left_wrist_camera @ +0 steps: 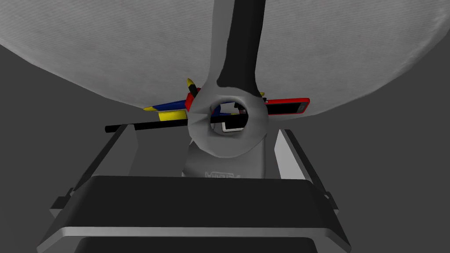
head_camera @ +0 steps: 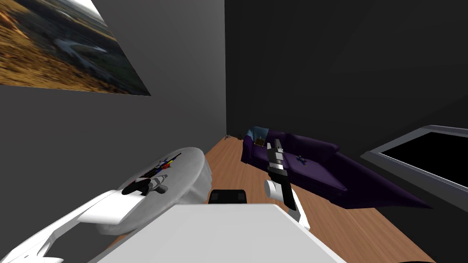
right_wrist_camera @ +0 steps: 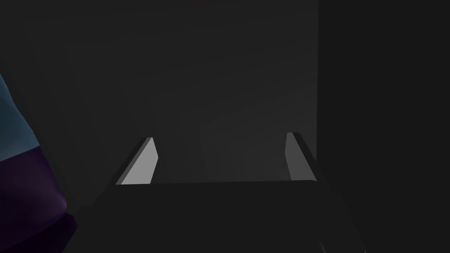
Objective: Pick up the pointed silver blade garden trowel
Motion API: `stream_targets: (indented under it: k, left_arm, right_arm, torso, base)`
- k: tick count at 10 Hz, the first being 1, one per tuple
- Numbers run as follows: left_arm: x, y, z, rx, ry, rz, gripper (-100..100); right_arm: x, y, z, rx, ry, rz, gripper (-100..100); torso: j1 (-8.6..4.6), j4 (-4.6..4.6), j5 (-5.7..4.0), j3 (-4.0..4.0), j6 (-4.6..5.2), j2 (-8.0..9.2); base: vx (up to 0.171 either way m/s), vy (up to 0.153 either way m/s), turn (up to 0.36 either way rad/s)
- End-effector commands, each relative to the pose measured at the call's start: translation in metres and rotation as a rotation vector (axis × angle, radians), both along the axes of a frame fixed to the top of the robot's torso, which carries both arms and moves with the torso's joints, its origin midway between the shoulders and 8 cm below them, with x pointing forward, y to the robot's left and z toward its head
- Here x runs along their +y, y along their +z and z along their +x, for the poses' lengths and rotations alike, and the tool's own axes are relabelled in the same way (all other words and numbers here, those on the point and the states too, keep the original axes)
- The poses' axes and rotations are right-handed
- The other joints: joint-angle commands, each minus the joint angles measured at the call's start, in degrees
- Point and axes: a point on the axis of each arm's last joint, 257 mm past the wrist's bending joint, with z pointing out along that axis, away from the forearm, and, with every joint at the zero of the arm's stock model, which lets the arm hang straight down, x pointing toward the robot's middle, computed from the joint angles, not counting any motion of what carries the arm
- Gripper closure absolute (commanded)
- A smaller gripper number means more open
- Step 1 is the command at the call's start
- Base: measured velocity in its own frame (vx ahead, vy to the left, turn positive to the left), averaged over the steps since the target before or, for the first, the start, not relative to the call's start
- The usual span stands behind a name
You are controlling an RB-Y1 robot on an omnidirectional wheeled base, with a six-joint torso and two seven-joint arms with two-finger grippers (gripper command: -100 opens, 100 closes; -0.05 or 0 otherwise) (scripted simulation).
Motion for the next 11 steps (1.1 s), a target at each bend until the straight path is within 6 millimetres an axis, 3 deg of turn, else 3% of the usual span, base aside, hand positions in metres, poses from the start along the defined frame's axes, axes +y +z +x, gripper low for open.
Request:
stream_targets:
  k: [1,2,6,7,8,11]
  left_arm:
    - [0.0,0.0,0.0,0.0,0.0,0.0,-100]
    - [0.0,0.0,0.0,0.0,0.002,0.0,100]
    - [0.001,0.0,-0.001,0.002,0.001,0.001,100]
    - [0.001,0.0,-0.001,0.001,0.002,0.001,0]
    - [-0.01,0.004,-0.001,0.001,-0.031,0.001,100]
    - [-0.023,0.009,-0.003,0.002,-0.071,0.001,100]
  right_arm:
    - [0.0,0.0,0.0,0.0,0.0,0.0,0]
    - [0.0,0.0,0.0,0.0,0.0,0.0,0]
    - [0.0,0.0,0.0,0.0,0.0,0.0,0]
    - [0.0,0.0,0.0,0.0,0.0,0.0,0]
    - [0.0,0.0,0.0,0.0,0.0,0.0,0]
    - [0.0,0.0,0.0,0.0,0.0,0.0,0]
  torso:
    - [0.0,0.0,0.0,0.0,0.0,0.0]
    - [0.02,-0.02,0.0,-0.06,-0.02,-0.11]
    - [0.04,-0.04,0.03,-0.14,-0.01,-0.26]
    - [0.03,-0.05,0.02,-0.15,-0.01,-0.27]
    - [0.03,-0.05,0.02,-0.15,-0.01,-0.27]
    - [0.01,-0.12,0.01,-0.36,0.01,-0.66]
  base:
    - [-0.032,-0.001,-0.02]
    - [-0.007,0.001,0.014]
    - [0.0,0.0,0.0]
    - [0.0,0.0,0.0]
    - [0.067,0.006,0.296]
    - [0.103,0.004,0.161]
